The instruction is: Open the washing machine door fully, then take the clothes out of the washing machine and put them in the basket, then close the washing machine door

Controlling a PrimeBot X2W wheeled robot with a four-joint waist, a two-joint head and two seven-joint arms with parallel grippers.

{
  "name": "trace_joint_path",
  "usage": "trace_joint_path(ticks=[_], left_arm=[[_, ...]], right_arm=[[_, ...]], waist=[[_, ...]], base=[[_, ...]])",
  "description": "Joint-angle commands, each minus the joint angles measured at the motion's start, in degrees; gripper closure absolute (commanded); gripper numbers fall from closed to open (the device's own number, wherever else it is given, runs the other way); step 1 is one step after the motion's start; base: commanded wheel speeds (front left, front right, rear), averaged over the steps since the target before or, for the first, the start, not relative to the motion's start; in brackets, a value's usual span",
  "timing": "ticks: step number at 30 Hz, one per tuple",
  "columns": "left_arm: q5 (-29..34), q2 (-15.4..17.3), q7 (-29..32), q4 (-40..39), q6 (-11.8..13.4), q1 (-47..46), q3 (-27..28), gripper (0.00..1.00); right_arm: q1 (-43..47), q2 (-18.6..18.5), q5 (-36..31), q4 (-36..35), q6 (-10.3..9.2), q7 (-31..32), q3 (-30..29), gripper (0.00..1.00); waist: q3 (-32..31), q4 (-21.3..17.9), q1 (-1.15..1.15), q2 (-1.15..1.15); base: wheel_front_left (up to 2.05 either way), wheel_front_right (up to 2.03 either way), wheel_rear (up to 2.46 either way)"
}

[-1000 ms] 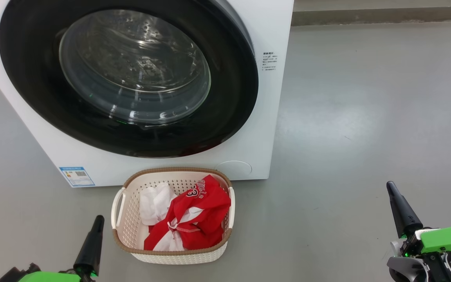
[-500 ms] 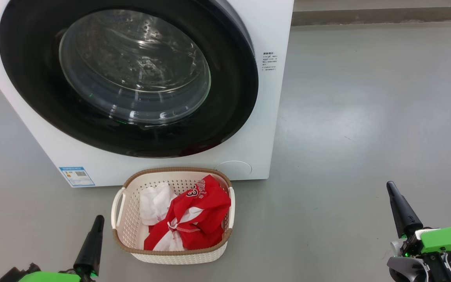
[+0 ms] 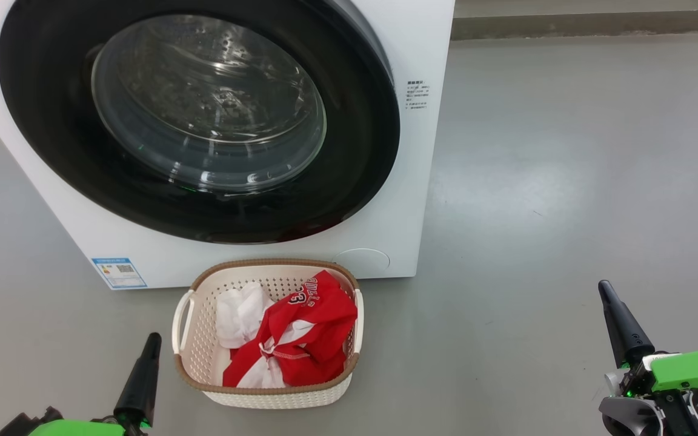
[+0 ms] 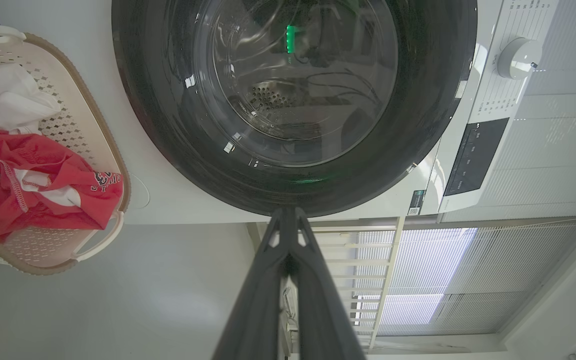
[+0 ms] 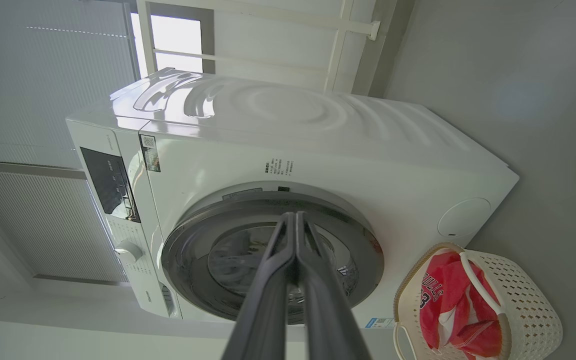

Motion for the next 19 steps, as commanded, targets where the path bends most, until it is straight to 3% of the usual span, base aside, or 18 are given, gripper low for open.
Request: trace_joint_path(ticks=[1, 19], left_arm=[[-0.4, 0.4, 0.2, -1.1, -0.4, -2.5, 2.0, 1.00], [-0.4, 0.4, 0.2, -1.1, -0.4, -2.5, 2.0, 1.00]], right_arm=[[-2.5, -0.3, -0.1, -1.5, 0.03, 0.3, 0.7, 1.00], [-2.5, -0.3, -0.1, -1.5, 0.03, 0.3, 0.7, 1.00]], waist=[[0.0, 0.0, 0.00, 0.00], [0.0, 0.0, 0.00, 0.00]], base=[[0.00, 0.00, 0.00], [0.00, 0.00, 0.00]])
